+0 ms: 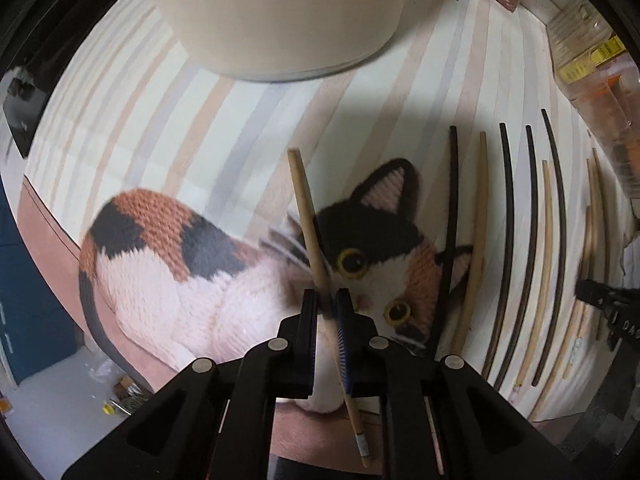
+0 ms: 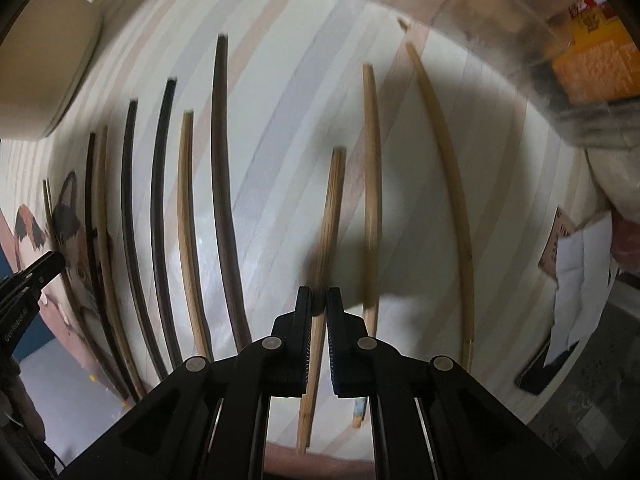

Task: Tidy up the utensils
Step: 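Lift the left gripper's chopstick toward the beige holder while the right gripper carries its chopstick there too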

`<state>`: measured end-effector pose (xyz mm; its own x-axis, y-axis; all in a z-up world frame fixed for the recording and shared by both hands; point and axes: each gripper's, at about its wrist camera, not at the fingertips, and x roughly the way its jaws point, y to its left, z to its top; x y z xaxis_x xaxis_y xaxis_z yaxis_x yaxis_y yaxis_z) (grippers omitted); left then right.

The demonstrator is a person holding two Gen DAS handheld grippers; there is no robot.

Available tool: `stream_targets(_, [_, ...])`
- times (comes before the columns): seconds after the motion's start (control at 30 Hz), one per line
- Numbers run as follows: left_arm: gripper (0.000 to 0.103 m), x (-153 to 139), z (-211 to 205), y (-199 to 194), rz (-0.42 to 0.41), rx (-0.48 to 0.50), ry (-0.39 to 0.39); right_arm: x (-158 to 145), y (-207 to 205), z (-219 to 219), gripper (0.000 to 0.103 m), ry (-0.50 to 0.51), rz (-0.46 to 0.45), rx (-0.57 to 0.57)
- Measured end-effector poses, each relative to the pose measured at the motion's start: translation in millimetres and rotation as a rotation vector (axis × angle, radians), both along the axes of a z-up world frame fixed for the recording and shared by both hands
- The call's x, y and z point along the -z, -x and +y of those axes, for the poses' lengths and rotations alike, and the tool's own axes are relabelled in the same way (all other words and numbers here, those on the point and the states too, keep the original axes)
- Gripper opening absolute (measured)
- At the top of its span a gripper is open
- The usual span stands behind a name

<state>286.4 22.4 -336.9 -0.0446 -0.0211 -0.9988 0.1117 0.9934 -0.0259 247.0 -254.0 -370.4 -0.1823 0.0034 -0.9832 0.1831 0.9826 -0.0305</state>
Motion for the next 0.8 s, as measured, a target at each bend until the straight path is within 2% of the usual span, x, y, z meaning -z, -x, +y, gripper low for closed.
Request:
stream_targets(0.07, [0.009,-2,-10,6,-0.014,0.0,0.0,-3,4,0,0.008,0.003,-0.006,0.0])
stream_targets(0.13, [0.009,2,1,14,-0.018,0.006,-0.011,-4,7,-1,0.009,0.014,0.002,-0.004])
stream_targets(0.27, [0.006,7,-8,12,-0.031,0.024,-0.03,6,-6,14,0.012,0.047,0.016,-0.019])
stream_targets(0.43, [0.004,6,-27,13,-0.068,0.023,-0.041,10,-8,18,0.007,0.043,-0.032,-0.019])
stream_targets(0.53, [0.004,-2,-27,22,-0.1,0.014,-0.048,-4,8,20,0.007,0.021,-0.074,-0.001])
stream_targets(0.8, [0.004,-53,-20,44,-0.217,-0.027,-0.02,-55,44,30,0.007,-0.03,-0.244,0.017])
